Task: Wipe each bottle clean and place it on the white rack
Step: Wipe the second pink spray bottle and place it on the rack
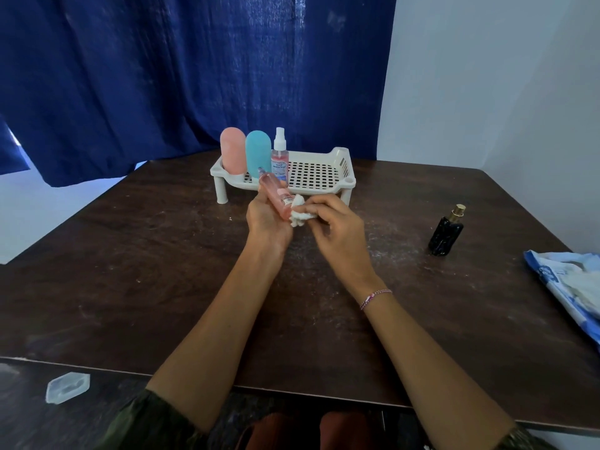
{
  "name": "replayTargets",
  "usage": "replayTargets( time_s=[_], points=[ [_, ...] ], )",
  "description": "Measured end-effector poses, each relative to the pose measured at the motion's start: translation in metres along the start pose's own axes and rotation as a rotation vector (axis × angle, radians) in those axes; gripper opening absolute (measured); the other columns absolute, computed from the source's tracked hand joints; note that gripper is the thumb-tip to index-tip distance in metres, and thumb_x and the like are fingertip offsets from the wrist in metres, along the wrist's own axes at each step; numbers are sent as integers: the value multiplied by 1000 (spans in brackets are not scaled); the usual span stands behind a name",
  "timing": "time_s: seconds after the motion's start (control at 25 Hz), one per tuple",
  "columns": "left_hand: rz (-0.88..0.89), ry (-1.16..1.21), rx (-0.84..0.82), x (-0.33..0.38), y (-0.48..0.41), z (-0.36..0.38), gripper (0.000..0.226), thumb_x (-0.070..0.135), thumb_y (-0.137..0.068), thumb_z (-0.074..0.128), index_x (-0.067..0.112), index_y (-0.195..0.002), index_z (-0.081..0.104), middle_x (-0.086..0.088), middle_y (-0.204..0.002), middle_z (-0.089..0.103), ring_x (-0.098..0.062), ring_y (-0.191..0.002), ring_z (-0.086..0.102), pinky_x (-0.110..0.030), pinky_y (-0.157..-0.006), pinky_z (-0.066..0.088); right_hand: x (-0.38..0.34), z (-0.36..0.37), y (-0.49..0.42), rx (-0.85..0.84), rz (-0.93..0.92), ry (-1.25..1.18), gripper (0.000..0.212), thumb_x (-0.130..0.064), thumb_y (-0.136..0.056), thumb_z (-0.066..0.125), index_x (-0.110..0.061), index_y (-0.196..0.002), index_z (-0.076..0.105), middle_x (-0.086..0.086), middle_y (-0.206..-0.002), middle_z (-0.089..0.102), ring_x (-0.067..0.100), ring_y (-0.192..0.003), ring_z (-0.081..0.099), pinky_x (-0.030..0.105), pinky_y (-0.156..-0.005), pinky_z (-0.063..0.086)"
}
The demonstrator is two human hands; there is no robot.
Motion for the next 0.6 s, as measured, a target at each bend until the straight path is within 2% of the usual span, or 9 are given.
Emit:
replayTargets(
  time_s=[0.08,0.12,0.24,0.4,0.52,0.6],
  points=[
    [26,-84,-21,-1,-3,-1,35,29,-99,43,6,-124,52,-18,-116,63,-30,-100,64,-45,-77,55,-1,-5,1,41,4,35,25,2,-81,64,-2,-106,66,9,-108,61,7,-107,52,24,-94,47],
    [54,-149,-40,-2,-4,-1,36,29,-100,40,5,-125,51,-19,-117,63,-30,-101,64,-43,-78,55,-1,-6,0,41,5,45,26,2,-82,63,-2,-107,65,9,-109,61,6,-108,50,25,-95,47],
    [169,-480,-127,-7,-3,3,34,26,-102,33,7,-126,46,-11,-105,64,-19,-87,67,-33,-71,56,4,-7,-3,16,38,70,26,3,-83,61,-2,-109,64,8,-112,59,3,-110,46,27,-97,46],
    [296,-1073,-332,-16,4,6,22,27,-102,32,17,-118,43,-3,-93,57,-4,-65,58,-18,-53,48,20,-23,-7,143,151,29,27,4,-85,59,-3,-111,64,5,-113,57,6,-110,50,27,-91,51],
    [339,-1279,-456,-22,3,5,23,33,-100,35,17,-114,42,-8,-110,54,-8,-82,55,-10,-56,46,26,-35,-9,227,146,57,29,4,-85,58,-5,-113,63,7,-114,58,11,-109,53,27,-91,50],
    [374,-1361,-485,-21,0,3,22,31,-102,32,15,-112,44,-12,-118,52,-11,-89,54,-9,-58,45,25,-37,-9,161,74,164,30,2,-86,57,-4,-114,63,10,-117,59,15,-113,51,27,-98,46]
  ],
)
Point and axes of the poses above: each hand's wrist, its own y-axis away from the middle knuckle, its own z-axis out of the palm, x = y × z, the point moved 3 cm from there along -y, towards the middle knuckle
